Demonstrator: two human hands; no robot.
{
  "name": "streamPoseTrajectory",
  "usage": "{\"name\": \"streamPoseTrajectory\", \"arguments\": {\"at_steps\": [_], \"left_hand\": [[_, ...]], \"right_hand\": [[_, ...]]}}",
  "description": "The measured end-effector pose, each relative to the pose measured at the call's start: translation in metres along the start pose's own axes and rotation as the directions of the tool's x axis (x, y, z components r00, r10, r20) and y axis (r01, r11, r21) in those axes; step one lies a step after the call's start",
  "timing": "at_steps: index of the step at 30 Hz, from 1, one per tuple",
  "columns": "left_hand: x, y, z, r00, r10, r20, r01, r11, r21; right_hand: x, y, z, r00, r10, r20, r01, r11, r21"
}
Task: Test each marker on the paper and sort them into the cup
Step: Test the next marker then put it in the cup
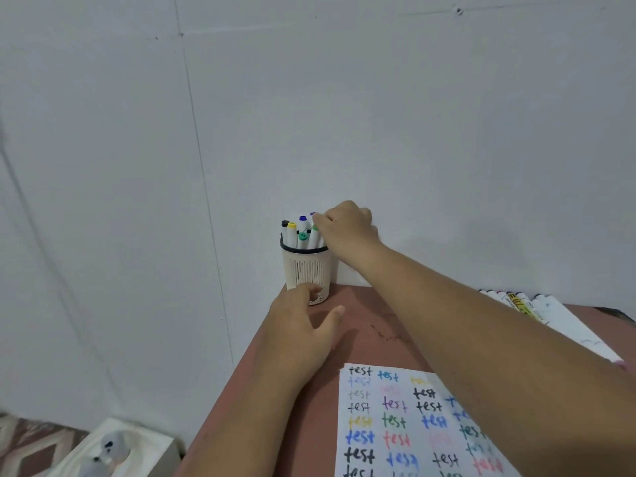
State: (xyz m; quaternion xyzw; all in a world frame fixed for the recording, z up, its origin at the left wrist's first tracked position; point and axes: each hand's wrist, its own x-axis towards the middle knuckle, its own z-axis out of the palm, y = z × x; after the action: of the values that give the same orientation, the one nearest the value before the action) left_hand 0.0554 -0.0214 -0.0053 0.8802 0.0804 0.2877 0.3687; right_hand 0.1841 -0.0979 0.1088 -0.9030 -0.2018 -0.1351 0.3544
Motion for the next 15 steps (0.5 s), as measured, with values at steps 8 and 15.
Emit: {"name": "streamPoseTrajectory", "arguments": {"at_steps": [8, 15], "left_hand": [[-0.012, 0.026, -0.001, 0.992, 0.088, 0.091, -0.084, 0.995, -0.045], [-0.014, 0.087, 0.027, 0.92, 0.23, 0.318, -0.236, 0.971, -0.02]], "right_hand": [[-0.025, 0.03, -0.062, 1.0, -0.027, 0.01, 0.026, 0.996, 0.091], [-0.053, 0.096, -0.141, 0.959, 0.263, 0.105, -0.255, 0.963, -0.084]]}}
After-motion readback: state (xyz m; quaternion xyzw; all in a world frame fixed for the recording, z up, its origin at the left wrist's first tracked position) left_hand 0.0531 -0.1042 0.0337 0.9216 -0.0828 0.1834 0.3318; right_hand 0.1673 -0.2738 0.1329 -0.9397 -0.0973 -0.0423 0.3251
